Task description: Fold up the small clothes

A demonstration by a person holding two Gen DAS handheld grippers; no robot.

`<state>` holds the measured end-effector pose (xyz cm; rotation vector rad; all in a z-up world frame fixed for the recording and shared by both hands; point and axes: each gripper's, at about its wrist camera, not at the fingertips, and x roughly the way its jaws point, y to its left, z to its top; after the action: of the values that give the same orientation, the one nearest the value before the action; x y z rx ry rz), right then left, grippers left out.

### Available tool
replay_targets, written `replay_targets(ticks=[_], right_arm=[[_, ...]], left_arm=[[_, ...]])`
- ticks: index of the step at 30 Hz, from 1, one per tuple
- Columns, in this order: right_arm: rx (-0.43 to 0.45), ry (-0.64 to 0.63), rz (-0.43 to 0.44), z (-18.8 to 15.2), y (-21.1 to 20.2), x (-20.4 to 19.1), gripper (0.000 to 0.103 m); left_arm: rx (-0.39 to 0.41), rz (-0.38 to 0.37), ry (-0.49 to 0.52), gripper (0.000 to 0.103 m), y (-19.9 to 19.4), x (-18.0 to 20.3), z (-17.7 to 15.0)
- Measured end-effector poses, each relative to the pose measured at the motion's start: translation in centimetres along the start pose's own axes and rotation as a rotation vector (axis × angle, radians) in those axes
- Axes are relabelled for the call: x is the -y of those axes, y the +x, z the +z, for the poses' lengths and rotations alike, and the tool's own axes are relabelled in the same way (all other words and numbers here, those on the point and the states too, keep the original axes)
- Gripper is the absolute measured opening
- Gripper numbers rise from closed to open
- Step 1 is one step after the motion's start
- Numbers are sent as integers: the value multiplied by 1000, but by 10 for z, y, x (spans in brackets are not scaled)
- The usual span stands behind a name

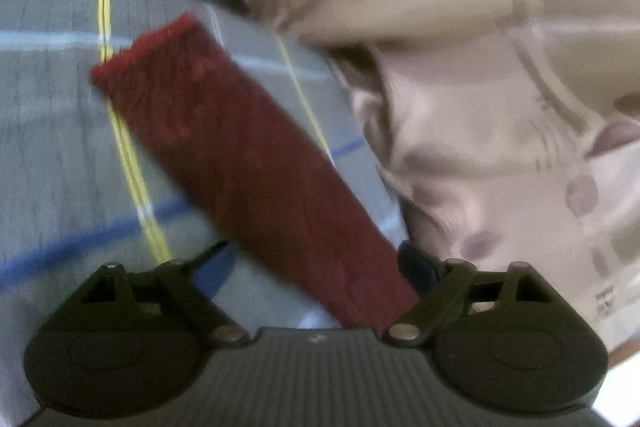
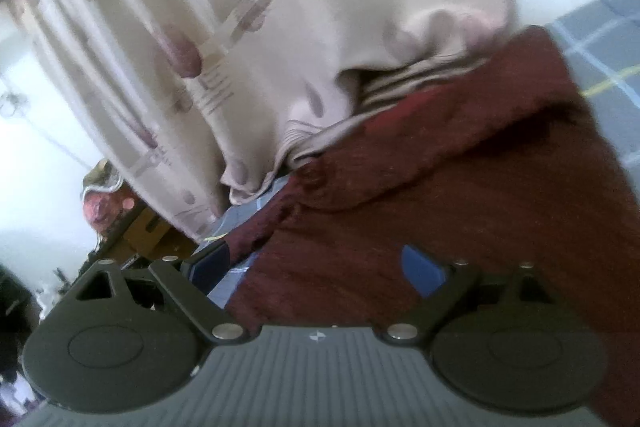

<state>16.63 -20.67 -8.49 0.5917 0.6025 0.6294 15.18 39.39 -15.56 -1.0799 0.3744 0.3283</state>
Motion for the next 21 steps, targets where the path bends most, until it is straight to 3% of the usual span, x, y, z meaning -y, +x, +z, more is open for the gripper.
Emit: replay_targets(ticks=[2,4,6,7,9,11,17,21], right_arm=[[14,21,-7,-1,-10,5,93],[28,33,-16,-2,-15,7,94],[36,43,-21,-4,-18,9,94],[41,46,-22,-4,-20,9,94],[49,46,-27,-6,-24,9,95],[65,51,-33,-7,-31,10,95],[111,81,-56,-3,-49,23,96],[152,121,-70,0,-62,37,97]], left_arm=[[11,0,1,88,10,-1,12],[17,16,-4,76,18,-2,22],[-15,60,5,8,33,-6,29],[-34,85,-14,7,40,-13,32],[-5,56,-40,7,43,-18,34],[22,87,41,7,42,-1,35],[86,-14,232,7,30,95,33],[81,-113,367,7,30,177,7]])
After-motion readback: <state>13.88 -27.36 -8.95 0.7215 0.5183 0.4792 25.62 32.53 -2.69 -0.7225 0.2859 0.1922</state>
